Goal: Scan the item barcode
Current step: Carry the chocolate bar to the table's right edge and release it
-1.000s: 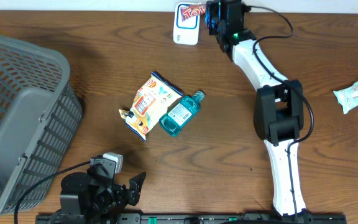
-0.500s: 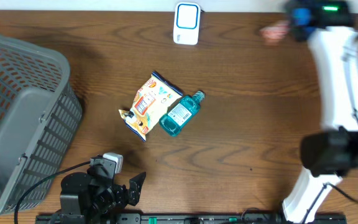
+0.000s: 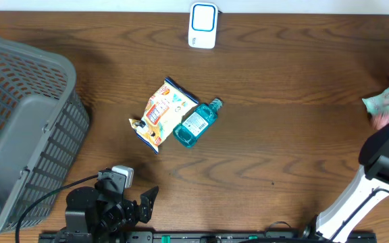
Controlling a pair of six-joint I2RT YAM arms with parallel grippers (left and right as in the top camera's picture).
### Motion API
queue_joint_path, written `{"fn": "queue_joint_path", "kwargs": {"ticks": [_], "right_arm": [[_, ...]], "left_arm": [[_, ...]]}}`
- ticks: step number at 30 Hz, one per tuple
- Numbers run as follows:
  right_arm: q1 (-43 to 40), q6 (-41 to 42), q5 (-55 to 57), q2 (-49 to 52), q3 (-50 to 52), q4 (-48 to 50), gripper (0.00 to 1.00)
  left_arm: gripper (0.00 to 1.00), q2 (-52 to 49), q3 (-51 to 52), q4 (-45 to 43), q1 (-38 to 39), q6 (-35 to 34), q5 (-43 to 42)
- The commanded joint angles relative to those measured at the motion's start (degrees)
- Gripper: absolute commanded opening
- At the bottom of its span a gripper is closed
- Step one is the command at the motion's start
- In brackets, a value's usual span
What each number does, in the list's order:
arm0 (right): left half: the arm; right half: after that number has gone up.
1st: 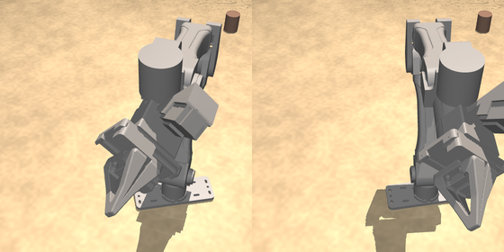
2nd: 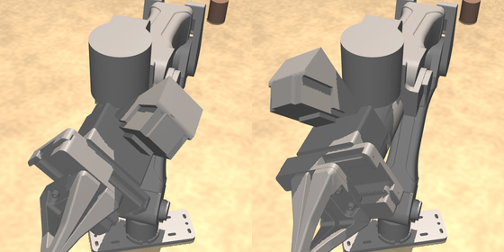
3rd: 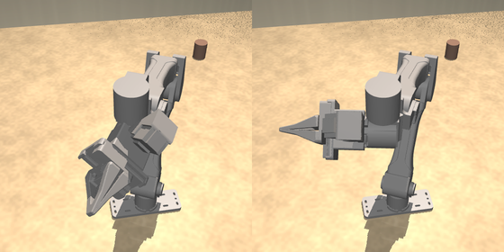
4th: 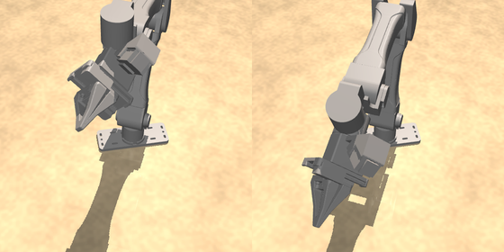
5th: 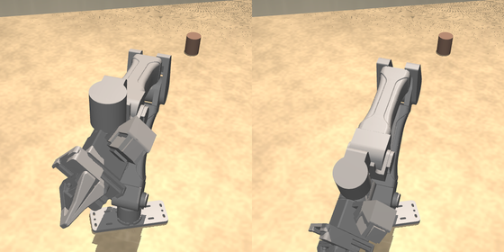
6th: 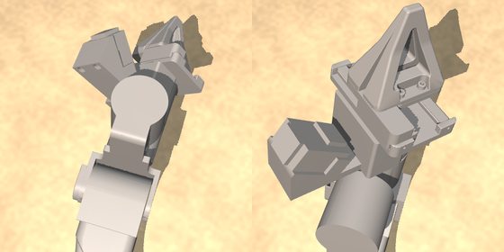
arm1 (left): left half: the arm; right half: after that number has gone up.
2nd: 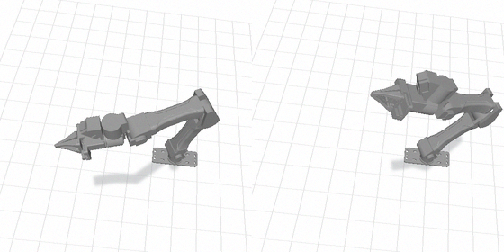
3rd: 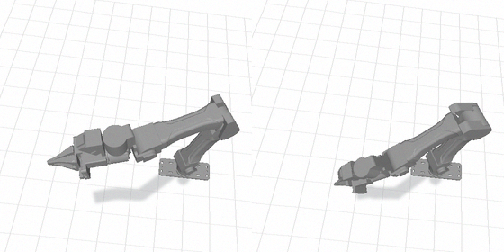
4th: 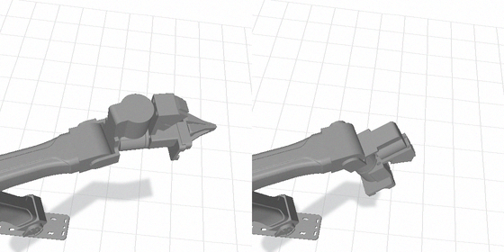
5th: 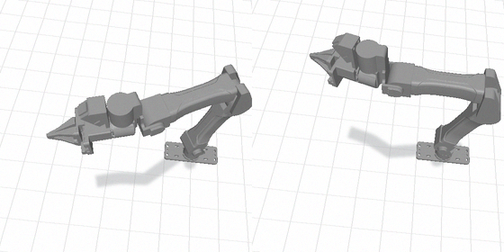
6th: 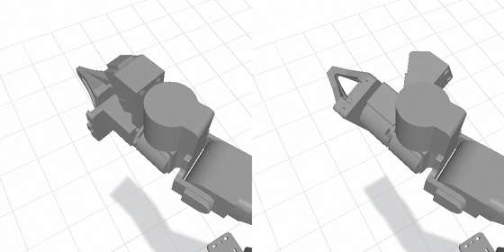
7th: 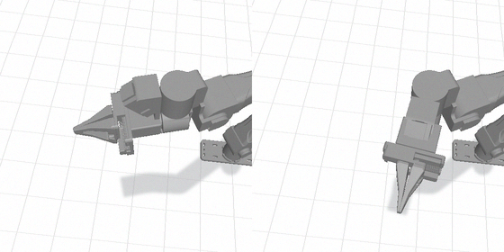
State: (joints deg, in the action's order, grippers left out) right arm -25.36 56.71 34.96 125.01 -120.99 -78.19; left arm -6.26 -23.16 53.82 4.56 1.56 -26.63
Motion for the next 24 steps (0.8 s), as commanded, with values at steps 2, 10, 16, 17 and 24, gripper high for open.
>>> {"fn": "queue_joint_path", "kwargs": {"ticks": [2, 10, 16, 17, 24], "right_arm": [[-3.54, -2.60, 4.55, 0.52, -0.28, 0.02, 0.14], [-3.82, -9.33, -12.57, -3.06, -2.14, 0.13, 0.52], [0.57, -10.82, -51.43, -5.09, -1.99, -7.19, 0.53], [1.88, -11.32, -54.90, -5.01, -1.77, -8.63, 0.51], [19.65, -12.26, -56.30, -5.01, -0.24, -10.67, 0.88]], "left_arm": [[0.98, 0.20, -0.52, 0.13, -0.09, 0.57, 0.31], [0.98, 0.20, -0.52, 0.13, -0.09, 0.57, 0.31], [0.98, 0.20, -0.52, 0.13, -0.09, 0.57, 0.31], [0.98, 0.20, -0.52, 0.15, -0.09, 0.57, 0.31], [0.98, 0.20, -0.52, 0.15, -0.09, 0.57, 0.31]]}}
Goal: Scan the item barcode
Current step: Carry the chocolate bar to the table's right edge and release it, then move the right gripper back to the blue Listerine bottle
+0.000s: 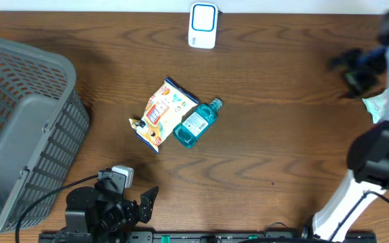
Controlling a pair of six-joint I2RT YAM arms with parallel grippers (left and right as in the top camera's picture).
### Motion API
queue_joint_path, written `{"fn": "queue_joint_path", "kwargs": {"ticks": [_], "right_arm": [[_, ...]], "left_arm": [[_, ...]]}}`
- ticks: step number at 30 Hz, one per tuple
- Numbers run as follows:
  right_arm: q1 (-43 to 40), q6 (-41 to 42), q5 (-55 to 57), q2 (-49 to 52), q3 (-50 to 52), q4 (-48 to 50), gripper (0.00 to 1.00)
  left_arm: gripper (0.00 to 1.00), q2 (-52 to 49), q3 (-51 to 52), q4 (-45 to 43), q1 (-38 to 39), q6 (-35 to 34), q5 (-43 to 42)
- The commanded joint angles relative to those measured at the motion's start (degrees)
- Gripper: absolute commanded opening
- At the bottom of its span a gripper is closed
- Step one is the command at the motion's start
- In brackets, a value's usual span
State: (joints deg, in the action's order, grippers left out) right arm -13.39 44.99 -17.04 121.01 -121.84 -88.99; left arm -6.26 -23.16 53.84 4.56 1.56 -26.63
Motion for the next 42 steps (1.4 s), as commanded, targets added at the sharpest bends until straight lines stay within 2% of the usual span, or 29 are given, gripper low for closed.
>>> {"fn": "queue_joint_path", "kwargs": {"ticks": [1, 5, 12, 20, 25, 42], "right_arm": [[10.56, 0.28, -3.02, -1.01, 0.98, 0.55, 0.89], [23.15, 7.69, 2.99, -1.01, 5.03, 3.67, 0.99], [37.42, 16.90, 5.07, -1.01, 16.96, 13.25, 0.96], [47.56, 17.79, 7.04, -1.01, 24.57, 24.96, 0.95], [49.66, 17.51, 10.12, -1.11, 24.57, 24.52, 0.96], [49.77, 11.56, 10.10, -1.18, 24.57, 18.47, 0.96]], "left_arm": [[0.98, 0.20, -0.52, 0.13, -0.09, 0.57, 0.31], [0.98, 0.20, -0.52, 0.13, -0.09, 0.57, 0.31], [0.98, 0.20, -0.52, 0.13, -0.09, 0.57, 0.31], [0.98, 0.20, -0.52, 0.11, -0.09, 0.57, 0.31], [0.98, 0.20, -0.52, 0.13, -0.09, 0.57, 0.31], [0.98, 0.20, -0.52, 0.13, -0.09, 0.57, 0.31]]}}
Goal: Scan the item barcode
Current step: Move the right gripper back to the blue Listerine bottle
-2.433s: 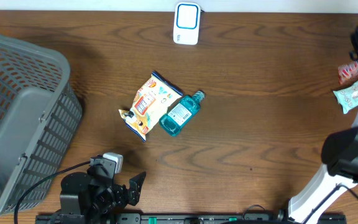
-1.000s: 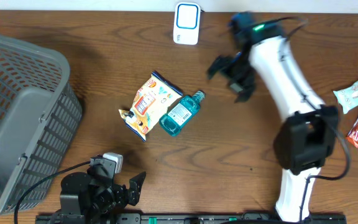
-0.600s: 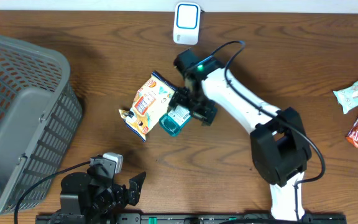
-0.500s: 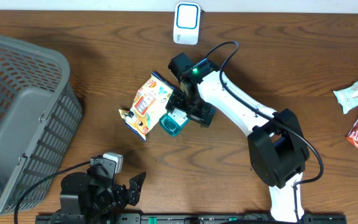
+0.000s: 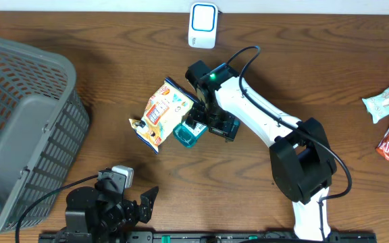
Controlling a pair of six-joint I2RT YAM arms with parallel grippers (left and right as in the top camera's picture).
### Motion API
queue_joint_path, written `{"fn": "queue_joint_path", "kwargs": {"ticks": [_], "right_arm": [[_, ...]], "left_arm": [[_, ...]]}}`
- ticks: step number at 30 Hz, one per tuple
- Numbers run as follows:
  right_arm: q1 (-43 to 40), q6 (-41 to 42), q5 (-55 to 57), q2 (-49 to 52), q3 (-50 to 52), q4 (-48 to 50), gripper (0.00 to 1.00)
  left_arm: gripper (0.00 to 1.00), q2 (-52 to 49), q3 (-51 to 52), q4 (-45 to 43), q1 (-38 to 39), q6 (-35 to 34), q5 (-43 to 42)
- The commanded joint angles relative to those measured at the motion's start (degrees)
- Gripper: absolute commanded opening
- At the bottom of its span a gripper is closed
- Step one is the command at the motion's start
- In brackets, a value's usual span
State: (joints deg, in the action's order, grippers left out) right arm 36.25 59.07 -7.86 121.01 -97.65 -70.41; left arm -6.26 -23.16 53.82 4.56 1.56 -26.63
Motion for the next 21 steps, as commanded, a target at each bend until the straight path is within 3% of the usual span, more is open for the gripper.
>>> {"fn": "queue_joint_path", "kwargs": {"ticks": [1, 15, 21], "right_arm": [[0.13, -2.64, 0.98, -1.18, 0.37, -0.17, 0.95], [-1.29, -2.82, 5.01, -2.10, 0.31, -1.27, 0.95], [-5.29, -2.99, 6.58, -7.32, 0.22, -2.73, 0.95]], "left_arm": [[0.98, 0.20, -0.52, 0.15, -0.09, 0.57, 0.28], [0.98, 0.20, -0.52, 0.15, -0.09, 0.57, 0.31], [0.98, 0.20, -0.52, 0.15, -0.09, 0.57, 0.31]]}}
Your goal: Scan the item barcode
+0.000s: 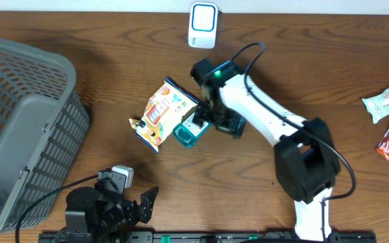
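A teal mouthwash bottle (187, 132) with a white label lies in the middle of the table, touching an orange snack bag (159, 113) on its left. My right gripper (203, 121) is down over the bottle's upper half and hides its cap; the overhead view does not show whether its fingers are closed on the bottle. The white and blue barcode scanner (202, 25) stands at the table's far edge. My left gripper (148, 198) rests folded at the near left edge, away from everything, and its state is unclear.
A large grey mesh basket (26, 128) fills the left side. At the far right lie a pale green packet (383, 102) and a red candy bar. A black cable (46, 196) runs by the left arm's base.
My right arm has shifted a little to the right above the bottle. The bottle and the snack bag lie where they were. The left arm has not moved.
My right arm was first at the table's right edge by the green packet, then raised and blurred at the far right. After that it was stretched across to the middle with its gripper on the teal bottle, where it remains.
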Controlling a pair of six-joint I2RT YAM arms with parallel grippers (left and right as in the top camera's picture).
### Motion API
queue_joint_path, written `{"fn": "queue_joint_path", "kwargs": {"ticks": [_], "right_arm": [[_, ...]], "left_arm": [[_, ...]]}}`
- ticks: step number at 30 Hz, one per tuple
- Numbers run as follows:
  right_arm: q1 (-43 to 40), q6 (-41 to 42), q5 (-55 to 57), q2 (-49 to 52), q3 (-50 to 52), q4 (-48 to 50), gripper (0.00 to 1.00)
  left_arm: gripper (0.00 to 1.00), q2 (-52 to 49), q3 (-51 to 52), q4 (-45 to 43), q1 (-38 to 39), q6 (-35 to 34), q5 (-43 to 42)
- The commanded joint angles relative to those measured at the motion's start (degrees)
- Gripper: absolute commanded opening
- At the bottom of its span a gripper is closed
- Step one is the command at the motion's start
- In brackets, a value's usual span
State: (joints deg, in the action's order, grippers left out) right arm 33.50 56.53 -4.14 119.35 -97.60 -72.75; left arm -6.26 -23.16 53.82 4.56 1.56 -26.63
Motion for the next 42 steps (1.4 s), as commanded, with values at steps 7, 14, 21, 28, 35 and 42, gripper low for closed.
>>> {"fn": "queue_joint_path", "kwargs": {"ticks": [7, 14, 21, 28, 35, 42], "right_arm": [[-7.17, -0.46, 4.98, -15.12, 0.17, -0.20, 0.98], [-8.33, -0.44, 5.16, -17.66, 0.22, 2.32, 0.99], [-7.58, -0.44, 5.60, -17.00, 0.28, 2.25, 0.99], [-7.13, -0.39, 6.16, -17.00, 1.07, 2.73, 0.99], [-6.40, 6.51, 3.98, -17.00, 8.24, 9.49, 0.99], [-5.53, 6.40, -3.08, -17.00, 17.70, 23.67, 0.99]], "left_arm": [[0.98, 0.20, -0.52, 0.15, -0.09, 0.57, 0.31], [0.98, 0.20, -0.52, 0.13, -0.09, 0.57, 0.28], [0.98, 0.20, -0.52, 0.15, -0.09, 0.57, 0.28], [0.98, 0.20, -0.52, 0.15, -0.09, 0.57, 0.31], [0.98, 0.20, -0.52, 0.13, -0.09, 0.57, 0.31], [0.98, 0.20, -0.52, 0.15, -0.09, 0.57, 0.31]]}}
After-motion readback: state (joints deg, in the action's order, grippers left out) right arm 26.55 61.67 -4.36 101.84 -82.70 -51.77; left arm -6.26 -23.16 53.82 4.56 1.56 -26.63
